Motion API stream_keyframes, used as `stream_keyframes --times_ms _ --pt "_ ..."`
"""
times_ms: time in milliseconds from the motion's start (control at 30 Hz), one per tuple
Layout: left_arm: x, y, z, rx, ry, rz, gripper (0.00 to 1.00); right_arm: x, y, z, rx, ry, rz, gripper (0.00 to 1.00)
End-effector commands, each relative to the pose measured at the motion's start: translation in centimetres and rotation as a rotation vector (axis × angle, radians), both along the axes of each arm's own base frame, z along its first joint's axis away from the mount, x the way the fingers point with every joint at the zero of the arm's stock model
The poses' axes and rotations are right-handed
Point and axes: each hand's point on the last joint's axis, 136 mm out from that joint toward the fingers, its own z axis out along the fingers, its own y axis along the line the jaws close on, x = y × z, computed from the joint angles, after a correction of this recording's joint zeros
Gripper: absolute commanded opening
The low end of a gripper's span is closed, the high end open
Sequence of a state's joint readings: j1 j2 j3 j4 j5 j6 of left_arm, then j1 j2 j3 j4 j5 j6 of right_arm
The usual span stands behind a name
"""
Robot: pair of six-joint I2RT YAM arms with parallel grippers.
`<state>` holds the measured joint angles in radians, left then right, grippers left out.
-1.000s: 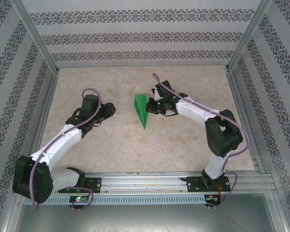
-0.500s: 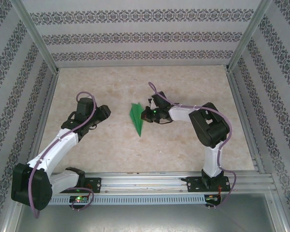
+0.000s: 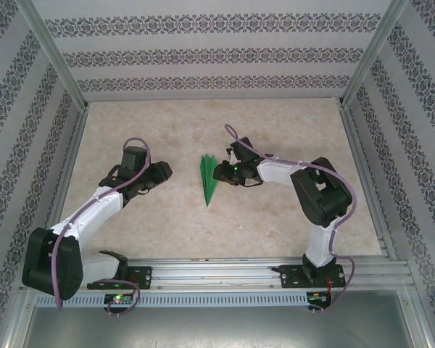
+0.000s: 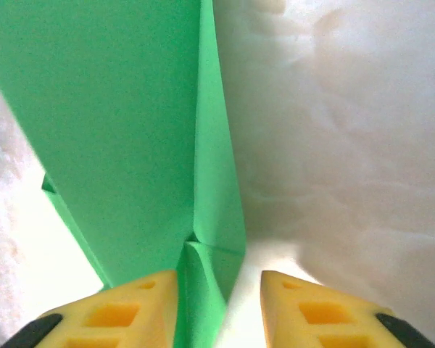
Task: Fold a paper plane with a square sheet of paper (fold left side to right side)
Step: Turn over the paper plane at the center of the table, then pick up the paper plane at the center of the table.
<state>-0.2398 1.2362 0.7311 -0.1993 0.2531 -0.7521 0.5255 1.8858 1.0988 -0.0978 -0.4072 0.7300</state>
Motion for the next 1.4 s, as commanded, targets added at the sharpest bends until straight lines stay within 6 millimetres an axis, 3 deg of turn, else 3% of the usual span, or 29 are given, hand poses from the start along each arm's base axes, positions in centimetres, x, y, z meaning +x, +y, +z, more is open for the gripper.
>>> stream_keyframes --times_ms 0,267,433,767,933,1133,1367 --pt "1.3 -1.2 1.2 -0.083 -0.034 -0.030 0.46 -0.1 -1.8 2.0 -0.096 -0.042 0.024 0.39" --pt "3.7 -6.9 -0.1 -0.265 0.039 -0.199 0.44 -1.9 -3.1 4.6 -0.118 -0.042 0.072 0.46" --pt "5.1 -9.7 -1.7 -0.284 0.078 -0.258 0.43 -2.5 -3.1 4.8 -0.102 -0.036 0.074 0.48" --pt "6.5 -12.1 -5.1 -0.279 0.161 -0.306 0.39 -3.3 -3.0 4.5 -0.093 -0.013 0.088 0.49" --pt "7.0 -12.4 -6.1 -0.266 0.175 -0.306 0.23 -3.8 -2.6 4.5 -0.080 0.000 0.103 0.49" --pt "7.2 -12.4 -6.0 -0.283 0.163 -0.280 0.05 -4.3 -1.7 4.5 -0.058 0.018 0.125 0.49" --pt "7.0 -12.2 -5.0 -0.324 0.132 -0.234 0.02 -4.0 0.1 5.0 -0.033 0.006 0.160 0.49"
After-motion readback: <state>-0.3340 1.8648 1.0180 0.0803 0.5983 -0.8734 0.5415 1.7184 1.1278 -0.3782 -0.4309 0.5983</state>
